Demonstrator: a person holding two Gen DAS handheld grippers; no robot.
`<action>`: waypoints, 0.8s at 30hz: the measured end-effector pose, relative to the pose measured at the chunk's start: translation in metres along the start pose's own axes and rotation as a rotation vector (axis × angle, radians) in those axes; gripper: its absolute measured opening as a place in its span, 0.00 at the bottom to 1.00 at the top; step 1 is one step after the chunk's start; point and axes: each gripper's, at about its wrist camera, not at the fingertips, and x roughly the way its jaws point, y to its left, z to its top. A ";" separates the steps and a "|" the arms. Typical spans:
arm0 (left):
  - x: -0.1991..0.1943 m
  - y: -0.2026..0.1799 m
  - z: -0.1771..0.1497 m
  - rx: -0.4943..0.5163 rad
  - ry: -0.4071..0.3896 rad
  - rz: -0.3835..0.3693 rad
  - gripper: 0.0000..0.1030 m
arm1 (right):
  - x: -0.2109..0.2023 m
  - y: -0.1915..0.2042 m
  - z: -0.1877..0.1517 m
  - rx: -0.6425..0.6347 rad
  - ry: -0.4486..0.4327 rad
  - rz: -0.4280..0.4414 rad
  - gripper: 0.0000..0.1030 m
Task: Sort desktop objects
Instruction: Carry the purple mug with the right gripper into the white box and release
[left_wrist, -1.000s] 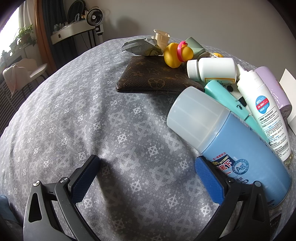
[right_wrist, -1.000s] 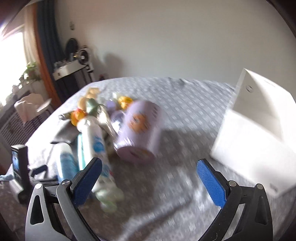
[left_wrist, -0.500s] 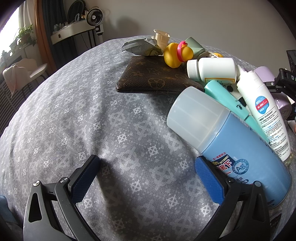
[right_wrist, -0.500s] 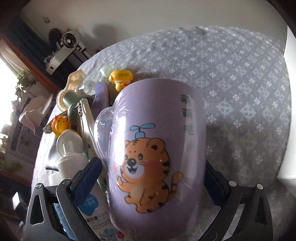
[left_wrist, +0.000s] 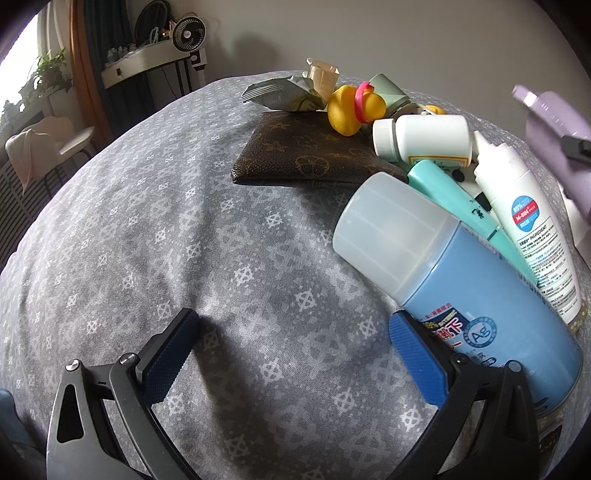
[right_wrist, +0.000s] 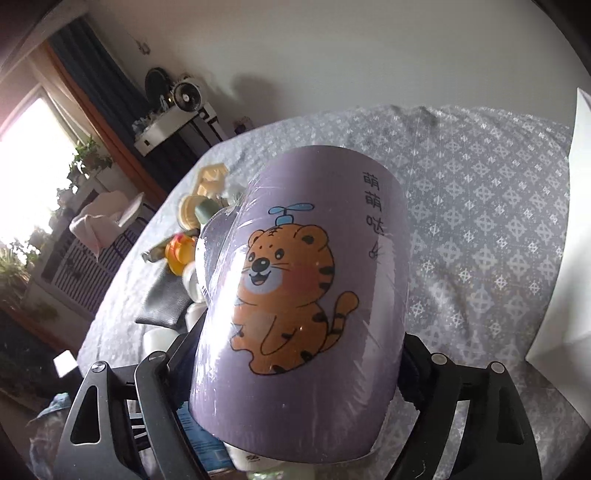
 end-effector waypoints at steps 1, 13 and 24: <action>0.000 0.000 0.000 0.000 0.000 0.000 1.00 | -0.016 0.000 0.001 0.012 -0.029 0.010 0.82; 0.000 0.000 0.000 0.000 0.000 0.000 1.00 | -0.178 -0.109 0.021 0.167 -0.240 -0.295 0.82; 0.000 0.000 0.000 -0.001 0.001 0.001 1.00 | -0.168 -0.194 0.001 0.308 -0.086 -0.529 0.82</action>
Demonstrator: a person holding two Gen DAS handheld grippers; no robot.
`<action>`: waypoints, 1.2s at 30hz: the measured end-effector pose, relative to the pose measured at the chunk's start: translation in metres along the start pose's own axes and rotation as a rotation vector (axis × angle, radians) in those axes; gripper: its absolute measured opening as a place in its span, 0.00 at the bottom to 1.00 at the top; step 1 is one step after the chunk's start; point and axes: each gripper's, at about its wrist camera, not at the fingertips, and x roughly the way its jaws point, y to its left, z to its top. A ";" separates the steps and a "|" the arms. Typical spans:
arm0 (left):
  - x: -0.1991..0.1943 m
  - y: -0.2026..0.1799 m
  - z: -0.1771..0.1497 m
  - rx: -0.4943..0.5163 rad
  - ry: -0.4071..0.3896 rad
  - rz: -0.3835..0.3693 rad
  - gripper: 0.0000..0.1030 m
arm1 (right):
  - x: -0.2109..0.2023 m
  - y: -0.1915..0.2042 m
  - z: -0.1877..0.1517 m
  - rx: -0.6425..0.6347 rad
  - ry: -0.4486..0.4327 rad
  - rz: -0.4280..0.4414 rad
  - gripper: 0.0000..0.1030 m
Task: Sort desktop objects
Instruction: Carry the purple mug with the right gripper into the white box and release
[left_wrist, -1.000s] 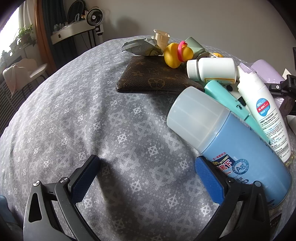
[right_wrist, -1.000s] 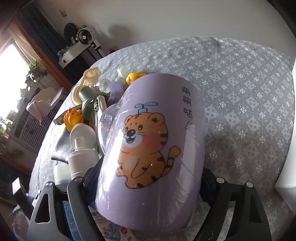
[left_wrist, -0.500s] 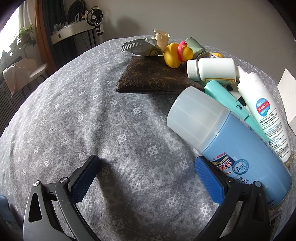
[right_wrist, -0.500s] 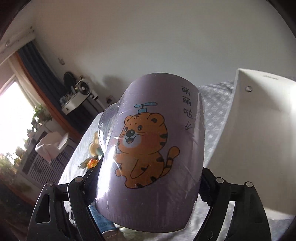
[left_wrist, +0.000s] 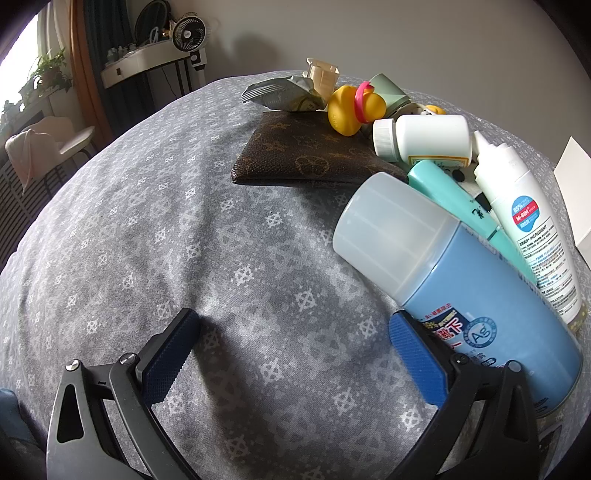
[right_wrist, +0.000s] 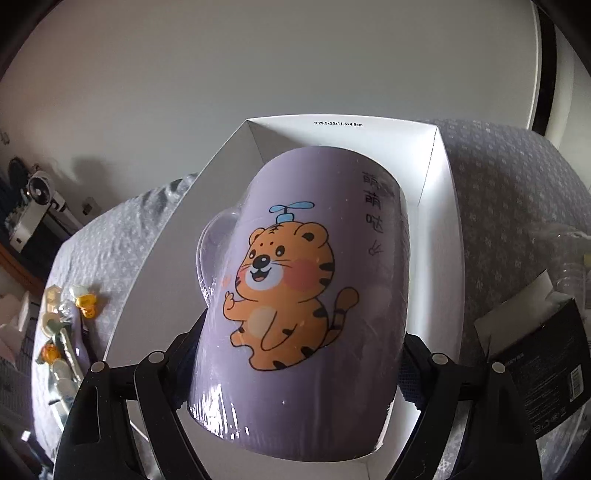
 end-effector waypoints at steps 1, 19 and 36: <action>0.000 0.000 0.000 0.000 0.000 0.000 1.00 | 0.003 0.000 0.001 -0.009 -0.001 -0.003 0.83; 0.001 0.007 -0.002 0.011 -0.008 -0.052 1.00 | -0.072 0.059 -0.028 -0.086 -0.255 0.060 0.95; -0.034 0.000 0.003 -0.310 0.258 -0.631 1.00 | -0.042 0.177 -0.202 -0.381 0.055 0.350 0.96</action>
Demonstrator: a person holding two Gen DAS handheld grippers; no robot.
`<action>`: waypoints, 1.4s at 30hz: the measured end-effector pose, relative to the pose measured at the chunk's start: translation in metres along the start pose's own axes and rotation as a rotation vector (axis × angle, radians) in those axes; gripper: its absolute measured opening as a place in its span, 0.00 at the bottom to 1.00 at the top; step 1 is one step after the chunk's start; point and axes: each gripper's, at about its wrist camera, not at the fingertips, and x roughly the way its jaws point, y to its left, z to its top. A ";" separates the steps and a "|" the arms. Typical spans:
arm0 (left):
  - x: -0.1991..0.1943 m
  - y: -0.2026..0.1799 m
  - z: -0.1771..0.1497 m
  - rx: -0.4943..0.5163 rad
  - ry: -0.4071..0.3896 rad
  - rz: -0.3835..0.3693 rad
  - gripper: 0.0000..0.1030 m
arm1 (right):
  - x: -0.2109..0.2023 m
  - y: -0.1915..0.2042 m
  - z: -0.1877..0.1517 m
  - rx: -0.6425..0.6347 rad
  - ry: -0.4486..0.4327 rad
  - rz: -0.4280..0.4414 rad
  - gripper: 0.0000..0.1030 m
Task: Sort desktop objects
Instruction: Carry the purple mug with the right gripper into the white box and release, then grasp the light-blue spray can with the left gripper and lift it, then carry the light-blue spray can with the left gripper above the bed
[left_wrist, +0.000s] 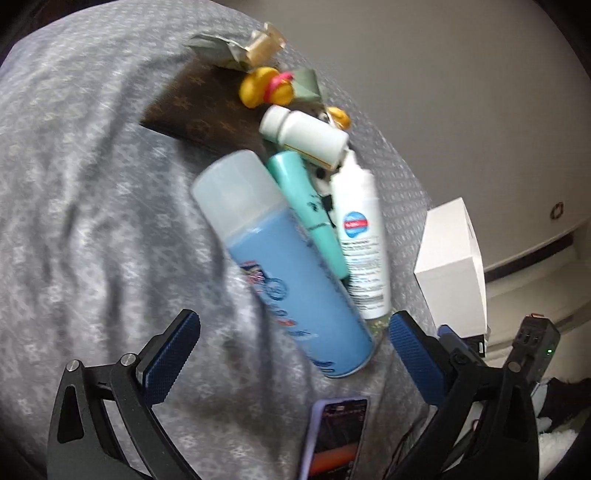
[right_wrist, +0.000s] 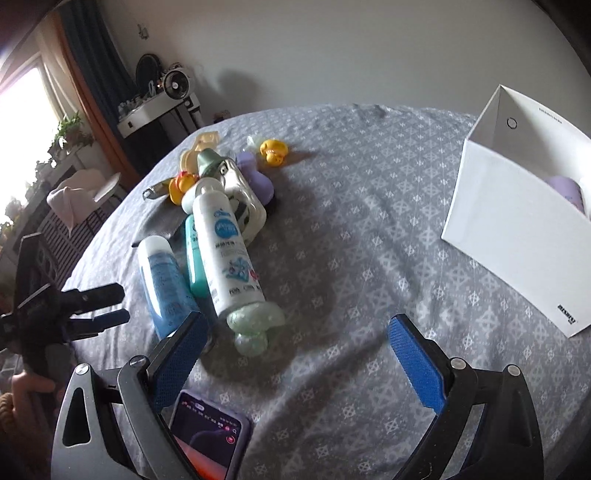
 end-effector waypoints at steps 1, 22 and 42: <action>0.007 -0.008 0.000 0.022 0.012 -0.005 1.00 | 0.004 -0.001 -0.003 0.003 0.014 -0.010 0.96; 0.014 -0.007 0.013 0.035 -0.046 -0.004 0.52 | 0.043 -0.034 -0.023 0.104 0.143 -0.045 0.96; -0.208 0.116 0.076 -0.182 -0.425 0.346 0.49 | 0.049 -0.026 -0.026 0.057 0.148 -0.078 1.00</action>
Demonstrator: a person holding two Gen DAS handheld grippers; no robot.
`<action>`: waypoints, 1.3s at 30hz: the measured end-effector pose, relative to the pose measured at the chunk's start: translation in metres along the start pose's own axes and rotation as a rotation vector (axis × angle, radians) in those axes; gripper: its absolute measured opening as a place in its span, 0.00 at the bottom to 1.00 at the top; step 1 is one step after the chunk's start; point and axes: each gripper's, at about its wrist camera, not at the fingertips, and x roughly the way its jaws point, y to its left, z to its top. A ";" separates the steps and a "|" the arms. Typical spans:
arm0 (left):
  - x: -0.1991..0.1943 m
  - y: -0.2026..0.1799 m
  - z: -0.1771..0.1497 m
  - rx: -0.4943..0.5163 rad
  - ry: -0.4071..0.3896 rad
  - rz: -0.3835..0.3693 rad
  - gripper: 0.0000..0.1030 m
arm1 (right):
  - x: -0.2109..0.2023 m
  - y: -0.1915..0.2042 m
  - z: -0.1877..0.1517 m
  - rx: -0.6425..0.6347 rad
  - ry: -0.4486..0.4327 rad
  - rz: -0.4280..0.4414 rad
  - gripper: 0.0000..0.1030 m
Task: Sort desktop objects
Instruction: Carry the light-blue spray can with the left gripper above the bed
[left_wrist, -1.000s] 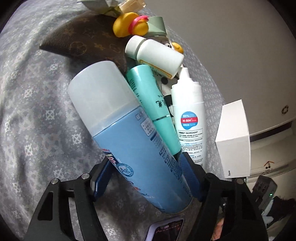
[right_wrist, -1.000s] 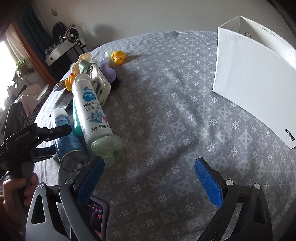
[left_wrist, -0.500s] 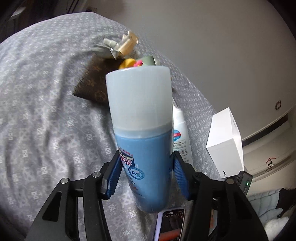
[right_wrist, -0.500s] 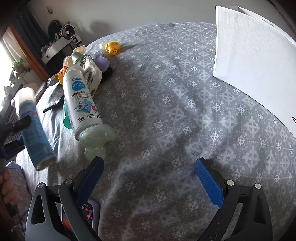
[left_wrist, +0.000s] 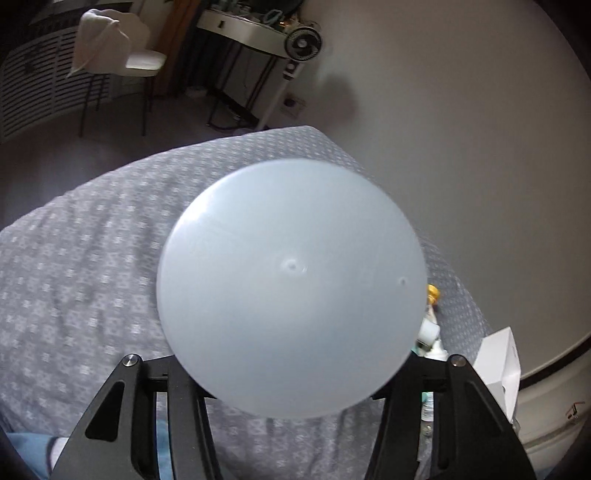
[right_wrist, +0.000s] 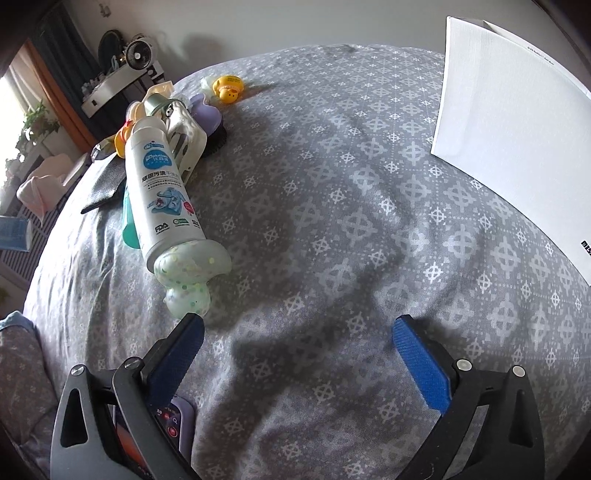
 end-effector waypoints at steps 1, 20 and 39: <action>0.002 0.008 0.004 -0.002 -0.008 0.049 0.49 | 0.000 0.000 0.000 0.000 0.000 0.000 1.00; 0.059 -0.009 -0.011 0.152 0.053 0.381 0.81 | 0.003 0.006 -0.002 -0.029 0.005 -0.028 1.00; 0.085 0.049 0.005 -0.078 0.162 0.324 0.82 | 0.003 0.007 -0.002 -0.037 0.006 -0.034 1.00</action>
